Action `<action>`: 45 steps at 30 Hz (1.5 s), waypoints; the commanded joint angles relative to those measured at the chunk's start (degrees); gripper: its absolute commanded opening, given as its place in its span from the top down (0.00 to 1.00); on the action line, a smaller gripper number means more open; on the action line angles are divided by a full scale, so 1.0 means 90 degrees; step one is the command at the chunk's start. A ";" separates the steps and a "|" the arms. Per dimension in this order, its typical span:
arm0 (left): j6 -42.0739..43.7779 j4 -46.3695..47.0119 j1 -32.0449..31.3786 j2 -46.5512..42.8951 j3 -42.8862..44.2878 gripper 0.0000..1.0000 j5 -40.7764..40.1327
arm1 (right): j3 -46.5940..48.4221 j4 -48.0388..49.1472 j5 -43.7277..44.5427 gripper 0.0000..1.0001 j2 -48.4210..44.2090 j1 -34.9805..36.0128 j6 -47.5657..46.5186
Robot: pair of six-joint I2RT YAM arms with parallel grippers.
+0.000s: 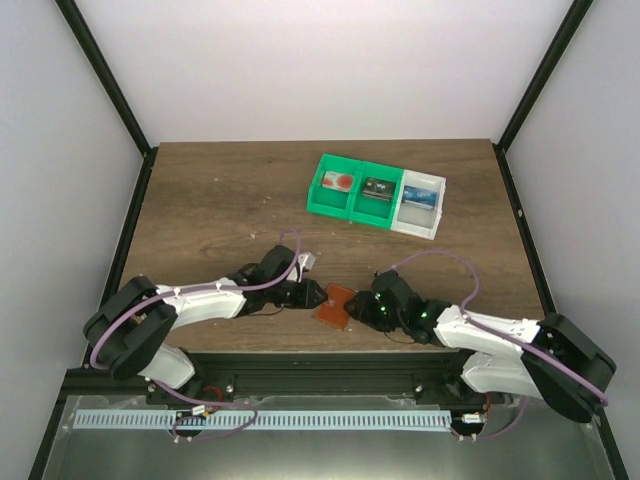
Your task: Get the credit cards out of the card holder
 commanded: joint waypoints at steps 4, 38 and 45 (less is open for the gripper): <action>0.0542 -0.0125 -0.0034 0.0352 0.0297 0.68 -0.0113 | -0.0181 0.0613 0.0178 0.56 0.0509 0.0025 0.0181; 0.0655 -0.0650 -0.0111 0.0240 0.0704 0.71 -0.0372 | -0.0335 0.0823 0.0569 0.77 0.0071 0.0023 -0.0403; 0.0532 -0.0022 -0.0109 0.0676 0.0305 0.82 0.0049 | -0.0350 0.1008 0.0607 0.67 0.0444 0.0025 -0.0371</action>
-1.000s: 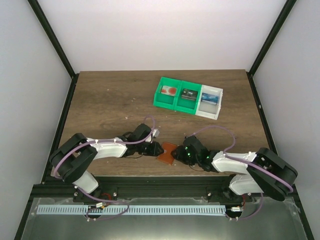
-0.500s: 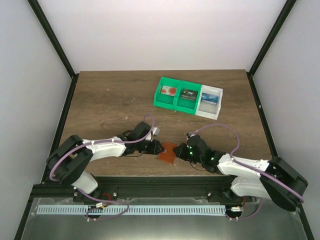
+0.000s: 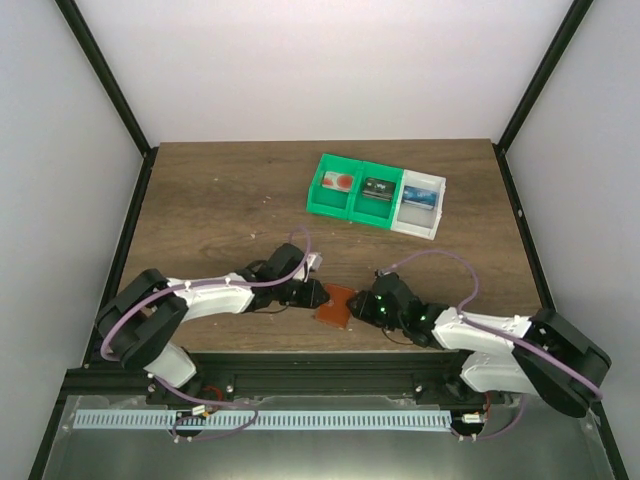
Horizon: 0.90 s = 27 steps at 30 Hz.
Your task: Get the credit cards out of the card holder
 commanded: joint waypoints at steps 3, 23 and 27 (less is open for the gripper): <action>0.0038 0.0279 -0.0026 0.0399 -0.0263 0.89 0.0050 | -0.0036 0.0296 0.0062 0.66 0.0481 0.0024 -0.0017; 0.0029 -0.0025 -0.0030 -0.0032 -0.0048 0.77 0.0127 | 0.0053 0.0282 -0.0154 1.00 -0.0015 0.0025 0.0000; 0.0045 -0.0140 -0.0047 -0.0141 0.0119 0.73 0.0147 | 0.0163 0.0051 -0.0165 0.99 -0.0076 0.0025 0.0005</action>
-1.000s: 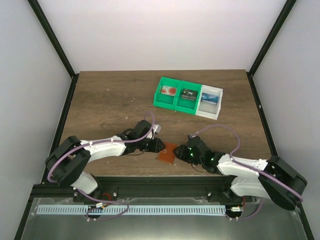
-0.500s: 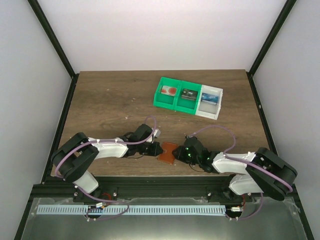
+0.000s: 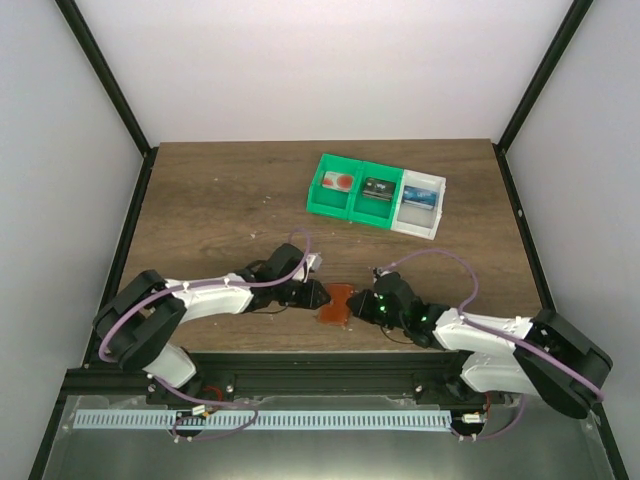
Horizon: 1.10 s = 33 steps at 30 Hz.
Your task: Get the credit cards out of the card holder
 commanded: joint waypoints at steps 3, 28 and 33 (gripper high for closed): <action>0.0111 -0.0190 -0.0060 -0.0121 0.0342 0.70 0.0088 | 0.0269 -0.0419 0.0001 1.00 -0.0100 0.0027 0.0001; 0.0637 -0.0648 -0.0222 0.0689 0.0629 0.68 -0.0317 | 0.0229 -0.0405 -0.0046 0.99 -0.0198 0.0030 -0.0099; 0.0817 -0.1072 -0.0223 0.0612 0.0639 0.82 -0.0862 | 0.0132 -0.0468 0.0063 0.99 -0.0310 0.0030 -0.0108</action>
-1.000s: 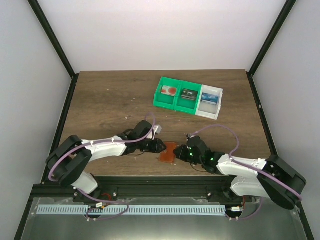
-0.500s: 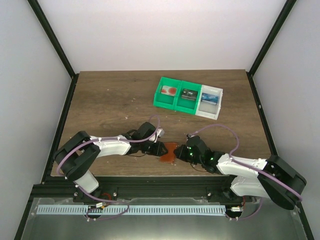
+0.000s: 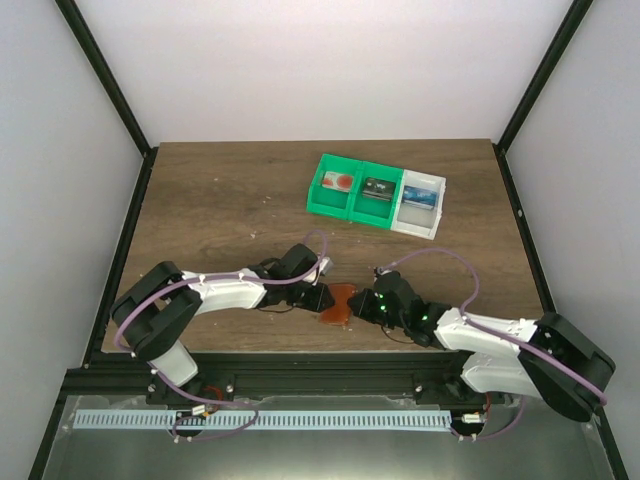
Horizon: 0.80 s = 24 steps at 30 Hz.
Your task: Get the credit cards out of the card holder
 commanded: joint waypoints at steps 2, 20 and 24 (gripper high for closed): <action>0.0258 -0.0653 -0.0022 -0.0010 0.0010 0.87 -0.0868 | -0.0005 -0.0103 0.0129 1.00 -0.0205 0.0036 -0.0120; -0.0309 -0.0283 0.0108 -0.1291 -0.0534 1.00 -0.0273 | 0.0335 -0.1266 0.1009 0.71 -0.0238 0.0025 -0.0741; -0.0490 -0.0043 0.0143 -0.1603 -0.0648 1.00 -0.0020 | 0.0580 -0.1671 0.1050 0.64 -0.0364 0.0026 -0.0792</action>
